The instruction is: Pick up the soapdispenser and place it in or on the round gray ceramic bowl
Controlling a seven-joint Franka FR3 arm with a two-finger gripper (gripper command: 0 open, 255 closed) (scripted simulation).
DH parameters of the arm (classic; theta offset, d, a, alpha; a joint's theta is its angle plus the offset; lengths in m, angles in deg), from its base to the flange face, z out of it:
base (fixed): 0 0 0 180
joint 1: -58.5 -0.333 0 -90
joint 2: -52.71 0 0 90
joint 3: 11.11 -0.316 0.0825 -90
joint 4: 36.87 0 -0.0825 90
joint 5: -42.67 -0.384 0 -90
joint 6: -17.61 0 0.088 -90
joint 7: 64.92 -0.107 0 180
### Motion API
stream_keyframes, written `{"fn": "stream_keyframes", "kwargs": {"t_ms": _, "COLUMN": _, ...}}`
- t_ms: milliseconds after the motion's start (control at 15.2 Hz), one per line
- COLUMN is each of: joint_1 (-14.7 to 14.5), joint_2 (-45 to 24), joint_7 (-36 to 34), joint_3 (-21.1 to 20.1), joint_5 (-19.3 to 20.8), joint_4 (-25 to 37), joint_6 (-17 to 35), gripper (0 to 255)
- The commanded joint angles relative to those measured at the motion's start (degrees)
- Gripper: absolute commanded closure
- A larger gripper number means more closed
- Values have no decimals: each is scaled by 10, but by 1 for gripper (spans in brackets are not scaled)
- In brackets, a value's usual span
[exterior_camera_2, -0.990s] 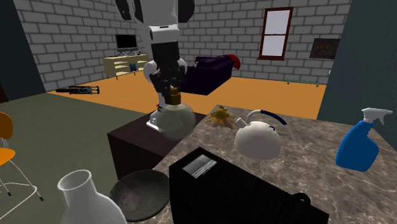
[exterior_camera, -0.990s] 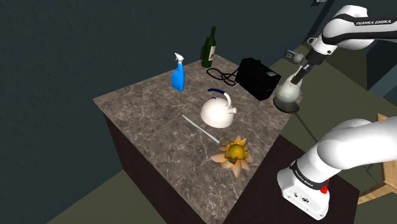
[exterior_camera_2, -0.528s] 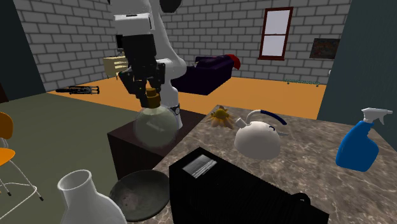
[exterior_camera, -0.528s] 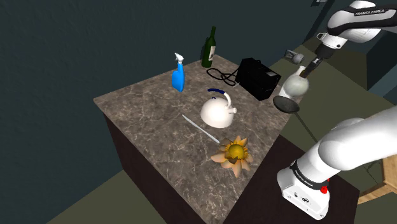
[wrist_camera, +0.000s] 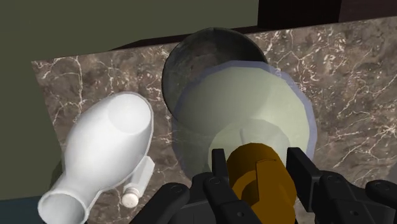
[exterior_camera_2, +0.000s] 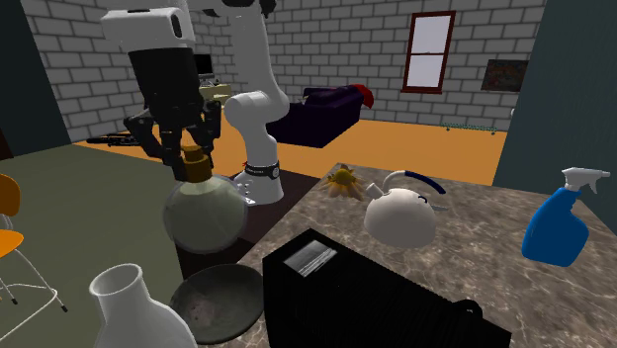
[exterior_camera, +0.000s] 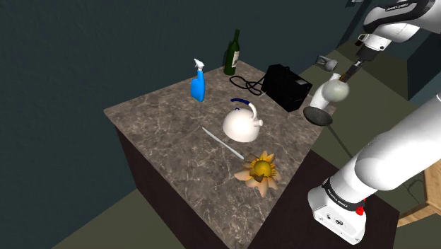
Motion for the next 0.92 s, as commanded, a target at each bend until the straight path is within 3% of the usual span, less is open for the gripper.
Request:
{"fn": "stream_keyframes", "kwargs": {"t_ms": 0, "joint_1": 0, "joint_2": -9, "joint_7": 7, "joint_3": 3, "joint_5": -8, "joint_4": -8, "joint_6": 14, "gripper": 255}}
{"fn": "stream_keyframes", "kwargs": {"t_ms": 858, "joint_1": 4, "joint_2": -61, "joint_7": 51, "joint_3": 13, "joint_5": -59, "joint_4": -76, "joint_6": 108, "gripper": 255}}
